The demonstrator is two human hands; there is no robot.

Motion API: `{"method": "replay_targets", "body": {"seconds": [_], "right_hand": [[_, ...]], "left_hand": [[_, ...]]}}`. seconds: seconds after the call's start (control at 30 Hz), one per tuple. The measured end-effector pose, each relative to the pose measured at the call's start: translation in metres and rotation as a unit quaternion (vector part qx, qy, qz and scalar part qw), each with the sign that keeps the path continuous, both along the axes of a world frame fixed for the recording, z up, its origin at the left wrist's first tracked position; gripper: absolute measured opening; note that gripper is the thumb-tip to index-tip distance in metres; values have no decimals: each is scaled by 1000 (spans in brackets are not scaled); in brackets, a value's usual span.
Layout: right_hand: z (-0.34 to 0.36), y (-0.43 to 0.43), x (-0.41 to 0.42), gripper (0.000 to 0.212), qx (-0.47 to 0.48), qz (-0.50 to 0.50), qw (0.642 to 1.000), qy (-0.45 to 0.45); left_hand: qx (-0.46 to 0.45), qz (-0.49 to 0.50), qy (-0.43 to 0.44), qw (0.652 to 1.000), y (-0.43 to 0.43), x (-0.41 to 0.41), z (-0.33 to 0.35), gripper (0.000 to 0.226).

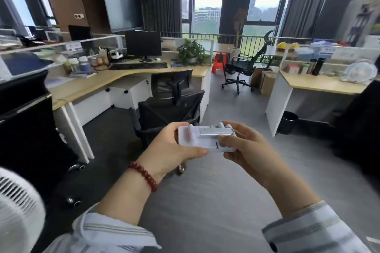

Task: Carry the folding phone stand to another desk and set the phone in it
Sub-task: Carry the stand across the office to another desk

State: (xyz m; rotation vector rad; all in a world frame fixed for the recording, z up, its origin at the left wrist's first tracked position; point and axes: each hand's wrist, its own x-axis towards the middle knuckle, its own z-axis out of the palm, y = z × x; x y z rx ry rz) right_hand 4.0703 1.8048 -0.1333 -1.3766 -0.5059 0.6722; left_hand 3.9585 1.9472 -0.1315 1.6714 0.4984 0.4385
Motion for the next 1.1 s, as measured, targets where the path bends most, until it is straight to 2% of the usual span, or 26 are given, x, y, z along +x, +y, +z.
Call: {"method": "replay_targets", "body": {"seconds": [0.33, 0.47, 0.63, 0.87, 0.97, 1.1], "right_hand": [[19, 141, 260, 30, 10, 0, 1000, 13], [13, 195, 364, 27, 10, -12, 1000, 6], [16, 260, 502, 22, 14, -60, 998, -13], [44, 331, 682, 27, 26, -122, 992, -31], [39, 352, 758, 26, 21, -152, 988, -31], [31, 387, 863, 26, 26, -137, 990, -37]], "left_hand": [[-27, -24, -28, 999, 145, 262, 15, 51], [-20, -35, -16, 999, 202, 369, 6, 64], [20, -99, -2, 995, 273, 518, 11, 35], [42, -129, -4, 991, 356, 724, 36, 65], [61, -138, 4, 989, 374, 806, 36, 65], [47, -142, 1, 989, 412, 906, 29, 65]]}}
